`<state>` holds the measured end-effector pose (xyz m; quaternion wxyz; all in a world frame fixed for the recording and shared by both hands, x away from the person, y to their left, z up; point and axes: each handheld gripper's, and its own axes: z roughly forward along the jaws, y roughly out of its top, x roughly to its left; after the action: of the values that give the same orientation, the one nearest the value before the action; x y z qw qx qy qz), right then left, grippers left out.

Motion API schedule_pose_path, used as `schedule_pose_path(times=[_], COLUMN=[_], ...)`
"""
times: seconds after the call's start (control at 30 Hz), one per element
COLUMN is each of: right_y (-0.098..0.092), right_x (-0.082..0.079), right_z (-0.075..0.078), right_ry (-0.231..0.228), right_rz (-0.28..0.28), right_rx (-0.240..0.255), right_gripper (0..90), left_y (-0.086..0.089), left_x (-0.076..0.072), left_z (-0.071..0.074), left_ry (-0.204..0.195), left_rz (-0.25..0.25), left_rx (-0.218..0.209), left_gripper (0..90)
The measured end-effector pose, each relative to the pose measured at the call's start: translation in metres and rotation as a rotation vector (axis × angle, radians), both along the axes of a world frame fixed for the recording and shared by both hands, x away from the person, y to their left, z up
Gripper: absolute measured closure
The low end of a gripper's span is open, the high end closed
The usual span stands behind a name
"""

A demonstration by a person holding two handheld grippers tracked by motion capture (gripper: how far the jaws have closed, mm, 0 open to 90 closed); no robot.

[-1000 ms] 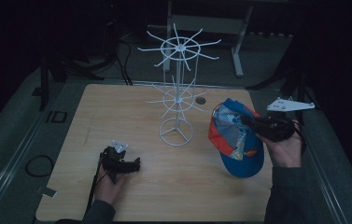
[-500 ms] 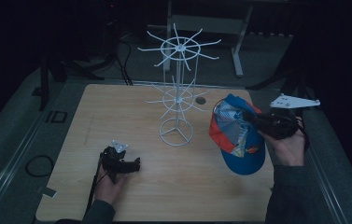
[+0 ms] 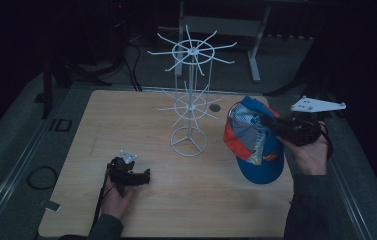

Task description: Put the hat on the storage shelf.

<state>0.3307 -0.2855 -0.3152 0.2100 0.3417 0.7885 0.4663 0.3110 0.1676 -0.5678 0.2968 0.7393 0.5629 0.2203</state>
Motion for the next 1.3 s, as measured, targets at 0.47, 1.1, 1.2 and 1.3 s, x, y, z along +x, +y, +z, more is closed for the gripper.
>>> schedule_pose_path(times=[0.47,1.1,1.2,1.3], right_y=[0.006,0.009,0.010,0.011], right_x=[0.001,0.003,0.003,0.003], right_z=[0.011,0.028,0.031,0.034], right_ry=[-0.015,-0.039,-0.046,-0.052], right_rz=[0.018,0.030,0.034,0.037], right_rx=[-0.012,-0.005,-0.005,-0.004], right_gripper=[88.5,88.5,88.5,88.5], left_y=[0.000,0.000,0.000,0.000], left_x=[0.000,0.000,0.000,0.000], left_z=[0.000,0.000,0.000,0.000], left_ry=[0.000,0.000,0.000,0.000], left_rz=[0.000,0.000,0.000,0.000], left_rx=[0.000,0.000,0.000,0.000], left_gripper=[2.4,2.4,2.4,2.4])
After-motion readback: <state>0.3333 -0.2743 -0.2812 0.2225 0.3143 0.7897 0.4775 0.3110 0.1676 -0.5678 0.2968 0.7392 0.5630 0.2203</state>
